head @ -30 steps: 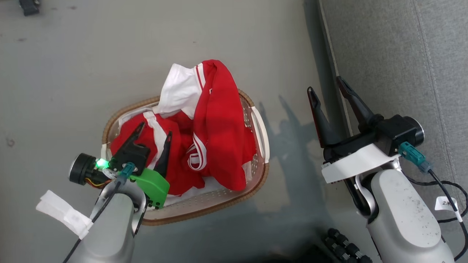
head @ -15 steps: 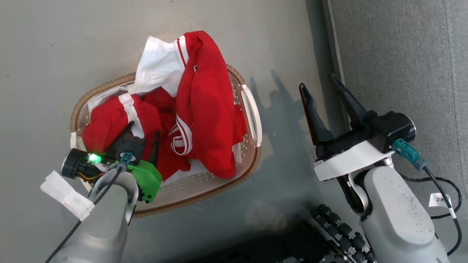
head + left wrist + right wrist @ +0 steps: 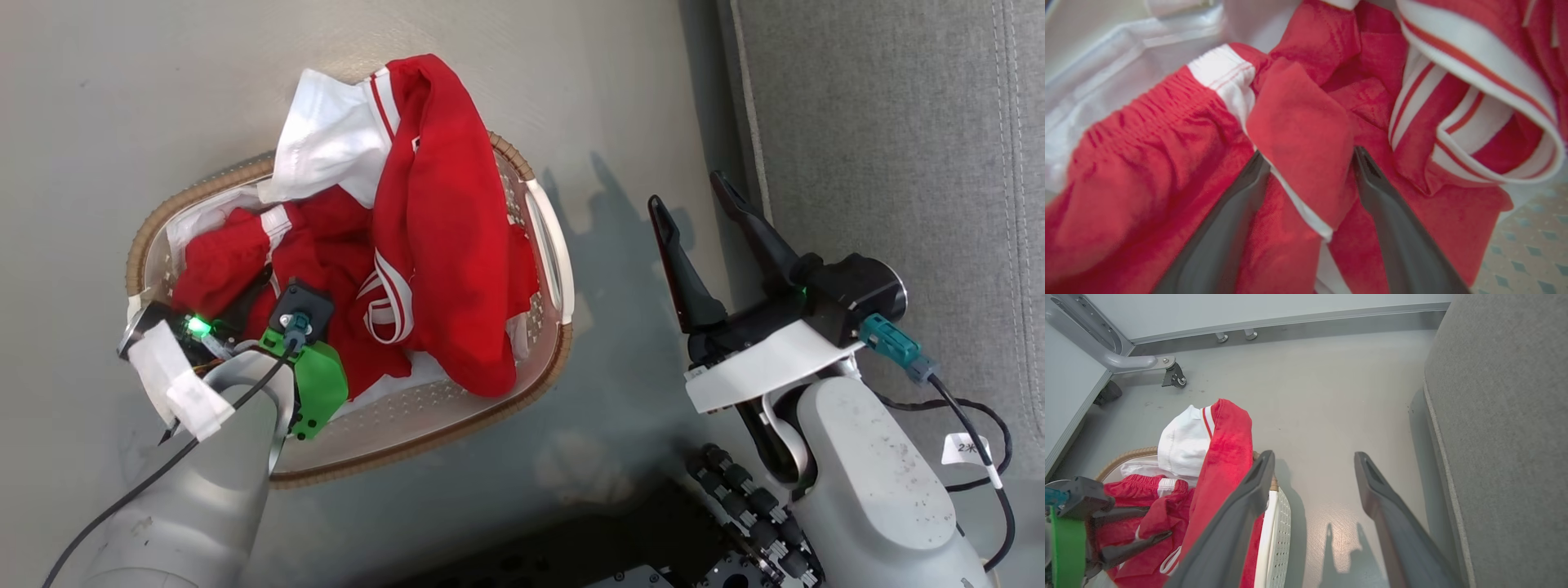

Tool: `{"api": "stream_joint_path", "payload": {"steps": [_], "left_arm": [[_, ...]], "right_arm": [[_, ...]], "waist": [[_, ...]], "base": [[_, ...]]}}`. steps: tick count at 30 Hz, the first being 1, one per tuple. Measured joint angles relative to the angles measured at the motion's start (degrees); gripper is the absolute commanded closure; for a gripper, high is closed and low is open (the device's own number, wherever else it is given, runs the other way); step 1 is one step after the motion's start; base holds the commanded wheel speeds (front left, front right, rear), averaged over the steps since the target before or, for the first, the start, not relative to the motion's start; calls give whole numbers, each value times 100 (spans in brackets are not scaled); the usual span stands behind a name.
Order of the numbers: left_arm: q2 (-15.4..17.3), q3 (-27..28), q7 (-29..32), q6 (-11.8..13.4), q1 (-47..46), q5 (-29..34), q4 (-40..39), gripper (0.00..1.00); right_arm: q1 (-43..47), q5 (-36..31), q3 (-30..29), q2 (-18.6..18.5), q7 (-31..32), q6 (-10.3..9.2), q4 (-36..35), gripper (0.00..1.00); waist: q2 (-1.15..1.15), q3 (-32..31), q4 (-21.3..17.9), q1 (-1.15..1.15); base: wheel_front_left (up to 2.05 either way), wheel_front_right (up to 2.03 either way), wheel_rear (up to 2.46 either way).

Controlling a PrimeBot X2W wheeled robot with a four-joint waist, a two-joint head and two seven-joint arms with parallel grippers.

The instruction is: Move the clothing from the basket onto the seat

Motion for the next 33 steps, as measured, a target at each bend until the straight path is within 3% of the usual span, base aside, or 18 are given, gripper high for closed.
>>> {"api": "stream_joint_path", "payload": {"steps": [5,6,7,8,15,25,33], "left_arm": [[-12,-256,83,-42,-169,207,215,0],[-19,-294,99,-41,-197,222,243,30],[-20,-330,100,-42,-205,233,278,79],[-22,-344,108,-42,-207,233,299,100],[-34,-320,220,-91,-218,103,408,100],[-118,-82,-104,-175,103,-397,355,100],[-226,48,-147,-355,695,-781,-625,100]], "right_arm": [[1,60,68,3,0,0,26,0],[1,87,88,4,0,0,30,0],[1,113,105,4,0,0,29,0],[1,145,121,4,0,0,27,0],[2,203,131,11,0,0,10,0],[-17,202,105,13,0,0,20,0],[31,191,46,15,0,0,141,0]], "waist": [[0,4,-40,0],[0,-1,-48,0],[0,-10,-55,0],[0,-18,-61,0],[0,-104,-118,0],[0,-532,-133,0],[0,-1149,-52,0]], "base": [[0,0,0],[0,0,0],[0,0,0],[0,0,0],[0,0,0],[0,0,0],[0,0,0]]}}
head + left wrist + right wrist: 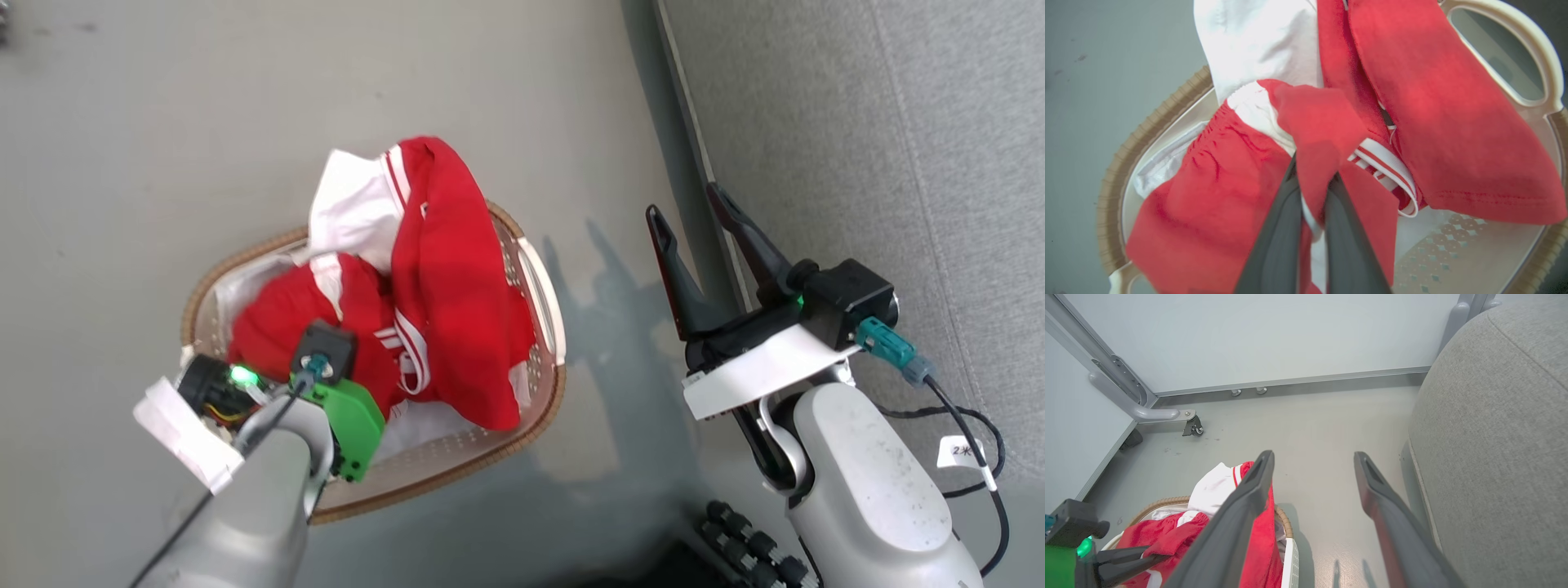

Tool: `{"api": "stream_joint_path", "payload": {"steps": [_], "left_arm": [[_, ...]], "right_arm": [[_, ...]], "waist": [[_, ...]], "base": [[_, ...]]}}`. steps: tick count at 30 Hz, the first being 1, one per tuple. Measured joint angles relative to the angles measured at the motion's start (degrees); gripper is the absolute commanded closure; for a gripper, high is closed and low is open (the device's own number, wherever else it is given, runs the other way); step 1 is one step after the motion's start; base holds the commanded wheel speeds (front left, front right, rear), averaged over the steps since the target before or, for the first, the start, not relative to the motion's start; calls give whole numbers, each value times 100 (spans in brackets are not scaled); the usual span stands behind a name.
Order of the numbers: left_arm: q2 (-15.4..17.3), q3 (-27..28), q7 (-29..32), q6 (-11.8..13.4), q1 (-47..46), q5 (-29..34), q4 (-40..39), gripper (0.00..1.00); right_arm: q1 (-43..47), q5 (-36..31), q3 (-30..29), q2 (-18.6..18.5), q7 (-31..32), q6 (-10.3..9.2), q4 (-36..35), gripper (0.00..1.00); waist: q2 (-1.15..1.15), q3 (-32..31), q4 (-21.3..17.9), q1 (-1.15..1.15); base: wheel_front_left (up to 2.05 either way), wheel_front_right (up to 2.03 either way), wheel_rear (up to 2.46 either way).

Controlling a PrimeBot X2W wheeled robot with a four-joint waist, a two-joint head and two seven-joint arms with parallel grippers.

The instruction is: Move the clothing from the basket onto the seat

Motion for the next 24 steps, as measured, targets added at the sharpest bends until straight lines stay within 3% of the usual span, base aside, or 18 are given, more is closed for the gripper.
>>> {"api": "stream_joint_path", "payload": {"steps": [24], "left_arm": [[-246,153,0,-175,1774,-733,-2889,100]], "right_arm": [[1076,11,-287,-145,0,0,413,0]], "waist": [[0,-2229,712,-1]], "base": [[0,0,0]]}}
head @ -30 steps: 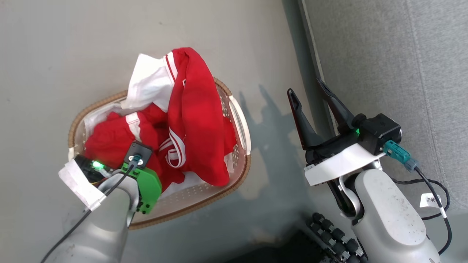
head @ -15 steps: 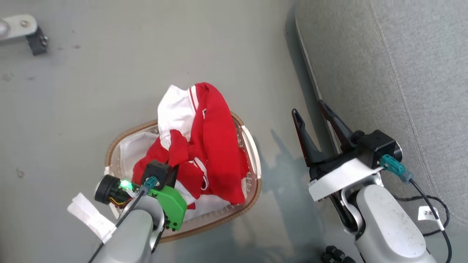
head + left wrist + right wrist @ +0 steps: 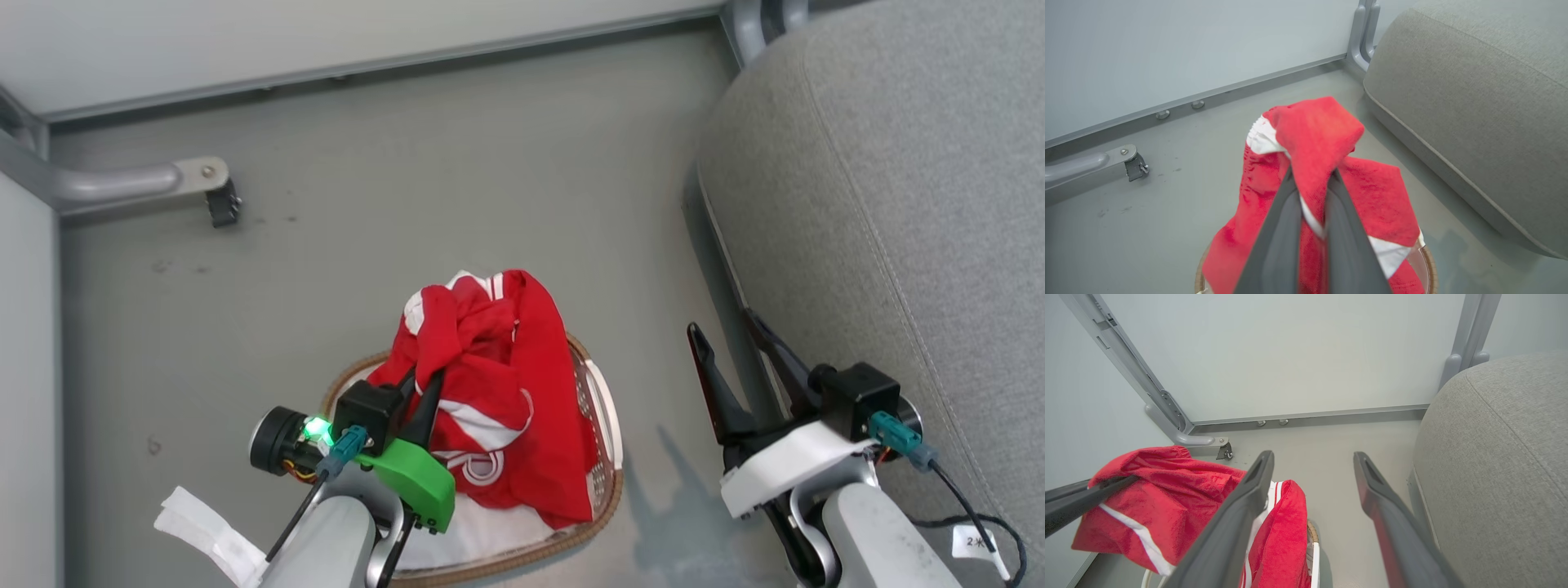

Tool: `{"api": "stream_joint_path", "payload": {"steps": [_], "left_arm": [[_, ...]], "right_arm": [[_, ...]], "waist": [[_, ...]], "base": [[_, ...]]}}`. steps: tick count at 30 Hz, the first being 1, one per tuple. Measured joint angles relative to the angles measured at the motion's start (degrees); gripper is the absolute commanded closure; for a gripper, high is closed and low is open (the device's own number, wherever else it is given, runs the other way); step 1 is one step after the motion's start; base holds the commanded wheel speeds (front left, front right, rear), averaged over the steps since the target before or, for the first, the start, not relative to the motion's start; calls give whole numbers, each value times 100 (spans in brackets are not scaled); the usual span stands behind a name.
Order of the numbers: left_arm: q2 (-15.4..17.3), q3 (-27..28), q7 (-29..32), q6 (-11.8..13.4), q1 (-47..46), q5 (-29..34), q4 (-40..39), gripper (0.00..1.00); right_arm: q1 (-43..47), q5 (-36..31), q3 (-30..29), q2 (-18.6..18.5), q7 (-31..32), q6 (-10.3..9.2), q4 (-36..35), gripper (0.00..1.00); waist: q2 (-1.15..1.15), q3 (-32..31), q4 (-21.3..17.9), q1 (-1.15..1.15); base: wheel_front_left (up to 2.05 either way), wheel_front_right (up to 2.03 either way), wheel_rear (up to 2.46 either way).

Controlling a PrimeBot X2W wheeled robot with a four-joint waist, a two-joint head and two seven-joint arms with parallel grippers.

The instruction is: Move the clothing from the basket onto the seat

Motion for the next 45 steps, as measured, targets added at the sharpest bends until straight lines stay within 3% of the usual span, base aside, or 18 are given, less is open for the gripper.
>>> {"api": "stream_joint_path", "payload": {"steps": [14,22,29,35,45], "left_arm": [[-74,-167,0,-8,103,-423,-1457,100],[-83,-420,0,107,95,-767,-2109,100],[-82,-689,0,233,94,-905,-2213,100],[-83,-804,0,252,94,-991,-2169,100],[-83,-1207,0,256,74,-1287,-2171,100]], "right_arm": [[503,41,99,-20,0,0,71,0],[520,-83,858,-249,1,0,3,0],[49,-119,1612,-407,0,1,-309,0],[-414,-403,1886,-475,0,1,-509,0],[-927,-754,2057,-92,0,0,268,3]], "waist": [[0,-1027,382,0],[0,-1318,529,0],[0,-1411,619,0],[0,-1423,701,0],[0,-1410,891,0]], "base": [[0,0,0],[0,0,0],[0,0,0],[0,0,0],[0,0,0]]}}
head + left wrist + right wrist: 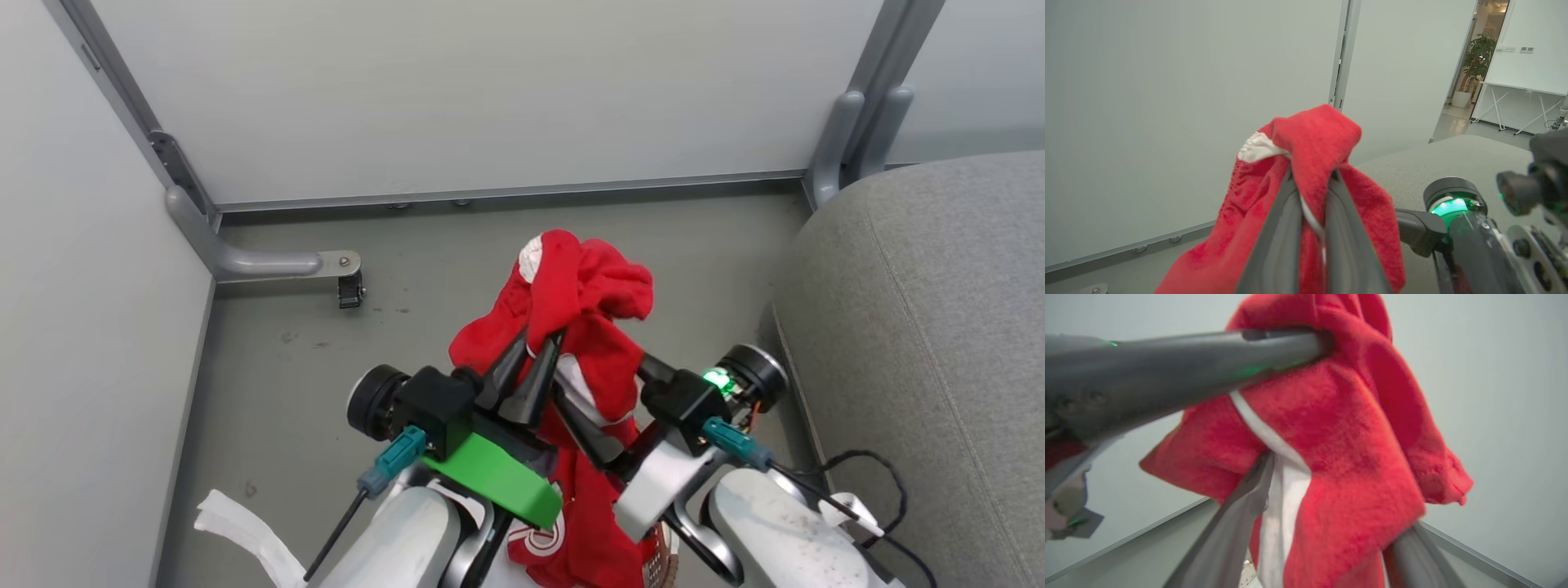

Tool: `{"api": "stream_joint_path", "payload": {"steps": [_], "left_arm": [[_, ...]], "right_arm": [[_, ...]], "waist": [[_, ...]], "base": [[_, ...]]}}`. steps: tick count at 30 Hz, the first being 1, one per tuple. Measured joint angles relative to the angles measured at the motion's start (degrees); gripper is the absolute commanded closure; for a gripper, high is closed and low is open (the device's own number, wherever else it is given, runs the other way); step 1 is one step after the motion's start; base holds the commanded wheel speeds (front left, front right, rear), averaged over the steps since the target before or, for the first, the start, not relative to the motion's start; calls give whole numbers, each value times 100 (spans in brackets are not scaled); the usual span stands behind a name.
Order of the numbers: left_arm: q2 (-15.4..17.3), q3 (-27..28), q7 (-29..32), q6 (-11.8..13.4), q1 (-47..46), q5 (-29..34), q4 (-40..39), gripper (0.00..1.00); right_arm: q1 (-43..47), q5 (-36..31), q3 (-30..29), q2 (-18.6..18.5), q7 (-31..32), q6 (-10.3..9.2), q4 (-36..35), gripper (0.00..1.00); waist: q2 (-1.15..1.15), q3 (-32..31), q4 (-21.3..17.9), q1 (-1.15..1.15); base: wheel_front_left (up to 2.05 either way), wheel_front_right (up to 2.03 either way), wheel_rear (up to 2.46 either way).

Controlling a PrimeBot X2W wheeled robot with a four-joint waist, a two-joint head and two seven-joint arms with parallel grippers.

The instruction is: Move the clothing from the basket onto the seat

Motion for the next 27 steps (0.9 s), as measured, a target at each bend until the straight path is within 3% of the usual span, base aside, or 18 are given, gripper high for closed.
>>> {"api": "stream_joint_path", "payload": {"steps": [1,2,8,10,19,27], "left_arm": [[1,-52,0,-1,-3,-38,3,100],[0,-83,0,-1,-7,-66,3,100],[0,-134,0,74,-48,-86,12,100],[1,-77,-1,130,-47,3,23,0],[0,177,-2,141,120,307,181,0],[-1,416,-2,-8,286,483,316,0]], "right_arm": [[-37,68,63,40,0,1,118,55],[-59,118,99,73,0,1,192,100],[-131,428,113,152,0,1,386,100],[-79,476,55,168,0,1,360,100],[575,608,-510,110,1,2,-35,100],[915,701,-993,-20,1,3,-366,100]], "waist": [[0,0,23,0],[0,1,40,0],[0,13,82,0],[0,7,38,0],[0,-45,-546,0],[0,-5,-1490,0]], "base": [[0,0,0],[0,0,0],[0,0,0],[0,0,0],[0,0,0],[0,0,0]]}}
